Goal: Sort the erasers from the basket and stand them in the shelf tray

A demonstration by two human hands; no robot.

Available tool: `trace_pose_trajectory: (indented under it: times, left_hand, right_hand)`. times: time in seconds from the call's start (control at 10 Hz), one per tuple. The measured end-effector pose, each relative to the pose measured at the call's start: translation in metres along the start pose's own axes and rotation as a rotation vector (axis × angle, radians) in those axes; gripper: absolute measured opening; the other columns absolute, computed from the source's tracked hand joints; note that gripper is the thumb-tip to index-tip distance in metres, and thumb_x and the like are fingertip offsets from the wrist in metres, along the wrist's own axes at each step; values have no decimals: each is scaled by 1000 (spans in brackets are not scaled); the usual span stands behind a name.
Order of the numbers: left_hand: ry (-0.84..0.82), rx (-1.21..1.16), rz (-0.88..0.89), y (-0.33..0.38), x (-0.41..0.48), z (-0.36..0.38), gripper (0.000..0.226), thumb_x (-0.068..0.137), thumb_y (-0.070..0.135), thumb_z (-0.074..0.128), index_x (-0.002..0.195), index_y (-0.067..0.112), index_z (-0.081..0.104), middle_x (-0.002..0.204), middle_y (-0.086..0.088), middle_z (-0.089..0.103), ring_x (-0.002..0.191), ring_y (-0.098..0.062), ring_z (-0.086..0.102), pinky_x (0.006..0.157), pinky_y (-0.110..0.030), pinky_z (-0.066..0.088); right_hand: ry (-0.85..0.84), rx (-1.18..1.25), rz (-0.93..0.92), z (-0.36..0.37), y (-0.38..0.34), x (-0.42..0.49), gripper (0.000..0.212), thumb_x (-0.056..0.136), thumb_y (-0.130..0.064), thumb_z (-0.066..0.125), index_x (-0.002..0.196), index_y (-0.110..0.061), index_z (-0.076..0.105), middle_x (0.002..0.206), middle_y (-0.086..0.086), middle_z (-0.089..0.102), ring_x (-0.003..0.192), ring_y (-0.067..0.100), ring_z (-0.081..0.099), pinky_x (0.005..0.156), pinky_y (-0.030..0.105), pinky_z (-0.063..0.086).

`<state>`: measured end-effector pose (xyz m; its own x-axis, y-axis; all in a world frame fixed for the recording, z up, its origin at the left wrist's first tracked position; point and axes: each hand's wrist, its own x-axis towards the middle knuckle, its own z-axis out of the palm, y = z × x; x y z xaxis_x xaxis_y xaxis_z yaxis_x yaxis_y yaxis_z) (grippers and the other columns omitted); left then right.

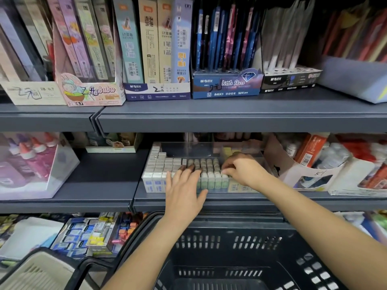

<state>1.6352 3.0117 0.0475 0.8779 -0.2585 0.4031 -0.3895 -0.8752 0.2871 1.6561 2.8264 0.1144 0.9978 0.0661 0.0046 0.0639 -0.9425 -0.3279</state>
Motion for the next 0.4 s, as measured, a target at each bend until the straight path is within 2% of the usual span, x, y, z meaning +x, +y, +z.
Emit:
trace_pose_trajectory:
  times: [0.2,0.4]
  left_hand:
    - [-19,-88,4,-3,-3,-7,55,89,40,53,140,25,38,145,4,38,140,-16,20,115,-37,-6]
    - [-8,-147,-21,-5,-8,-13,55,90,35,53,141,26,36,148,6,34,142,-14,14,116,-39,-2]
  right_hand:
    - [-24,-8,16,5,6,0,24,94,-21,47,102,-19,70,114,3,66,103,23,59,90,32,47]
    - [57,23,13,4,7,-2,28,95,-20,46,114,-17,66,125,2,61,115,20,55,95,26,41]
